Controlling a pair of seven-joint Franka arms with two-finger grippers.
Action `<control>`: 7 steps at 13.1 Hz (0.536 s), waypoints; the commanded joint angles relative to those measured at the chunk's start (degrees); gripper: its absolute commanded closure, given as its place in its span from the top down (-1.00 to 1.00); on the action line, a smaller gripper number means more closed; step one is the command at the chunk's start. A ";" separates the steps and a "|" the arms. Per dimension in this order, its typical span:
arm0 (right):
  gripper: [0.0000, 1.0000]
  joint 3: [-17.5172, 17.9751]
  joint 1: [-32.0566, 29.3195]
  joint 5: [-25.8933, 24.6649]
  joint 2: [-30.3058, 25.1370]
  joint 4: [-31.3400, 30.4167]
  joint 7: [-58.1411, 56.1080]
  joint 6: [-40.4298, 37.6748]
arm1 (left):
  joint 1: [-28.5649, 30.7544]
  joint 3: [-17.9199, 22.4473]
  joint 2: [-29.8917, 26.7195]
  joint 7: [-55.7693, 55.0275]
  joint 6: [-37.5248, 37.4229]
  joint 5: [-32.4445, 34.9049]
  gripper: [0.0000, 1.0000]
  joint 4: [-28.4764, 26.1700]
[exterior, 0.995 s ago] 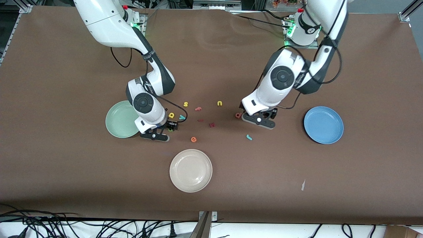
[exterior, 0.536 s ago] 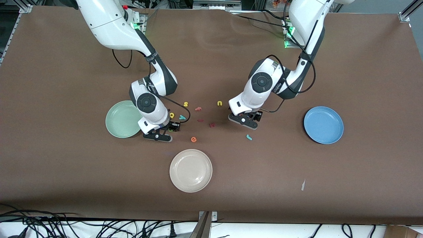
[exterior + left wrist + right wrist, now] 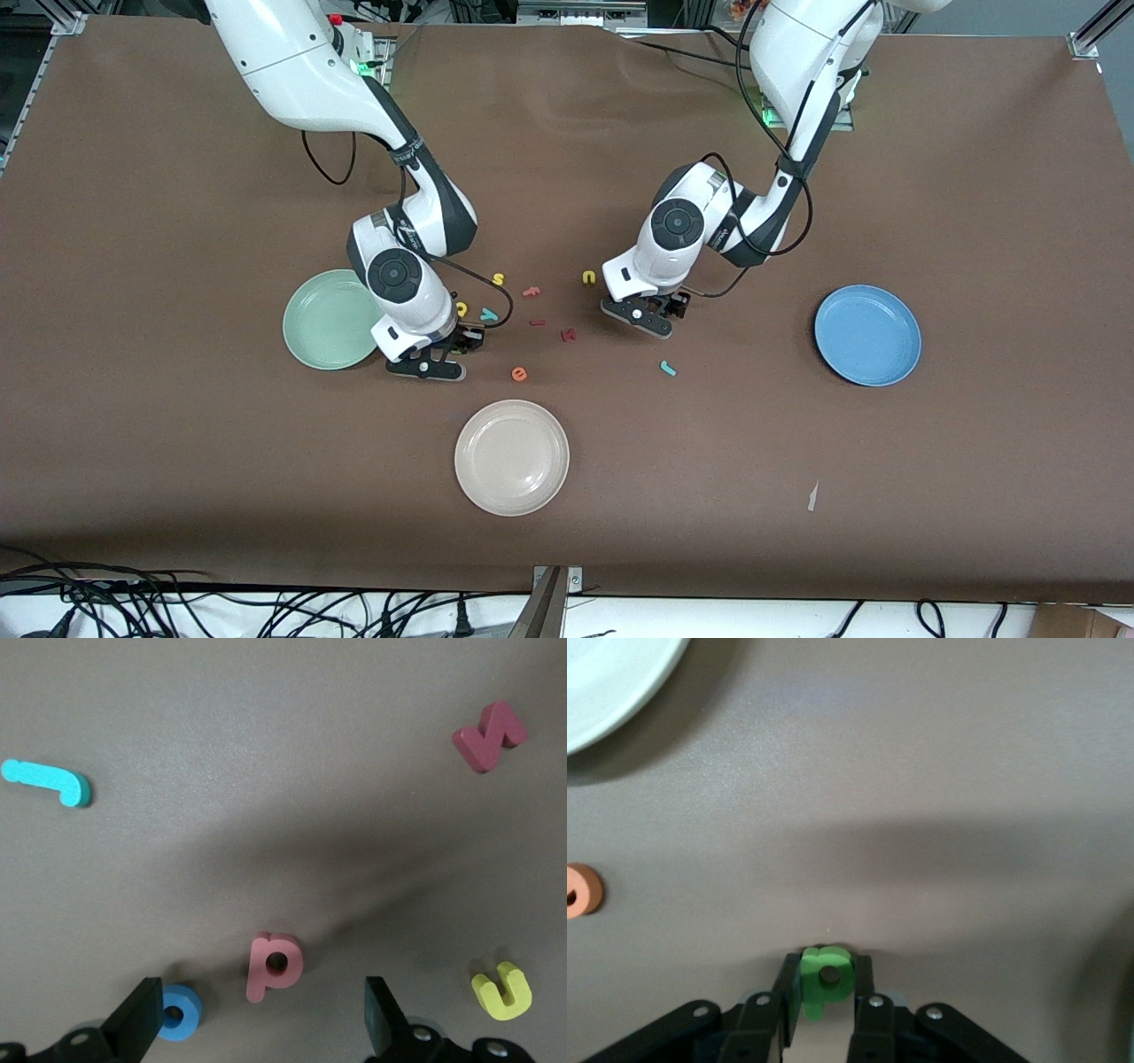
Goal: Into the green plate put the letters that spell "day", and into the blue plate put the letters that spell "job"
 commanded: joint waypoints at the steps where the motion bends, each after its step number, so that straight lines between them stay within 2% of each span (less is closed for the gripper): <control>1: -0.87 -2.15 -0.25 -0.70 -5.27 -1.24 -3.70 -7.21 | -0.67 0.75 -0.05 -0.08 0.31 1.29 0.89 0.23; 2: -0.87 -4.34 -0.60 -0.26 -7.20 -2.73 -7.81 -9.24 | -0.67 0.75 0.03 0.09 0.31 1.73 0.80 0.23; 5: -0.87 -11.11 -0.87 0.36 -16.78 -14.31 -21.62 -9.52 | -0.67 0.75 0.73 -0.34 0.40 3.05 0.79 0.84; 7: -0.83 -15.41 -0.87 0.36 -18.99 -20.21 -26.64 -6.73 | -0.67 0.66 1.18 -0.34 0.48 3.14 0.79 0.85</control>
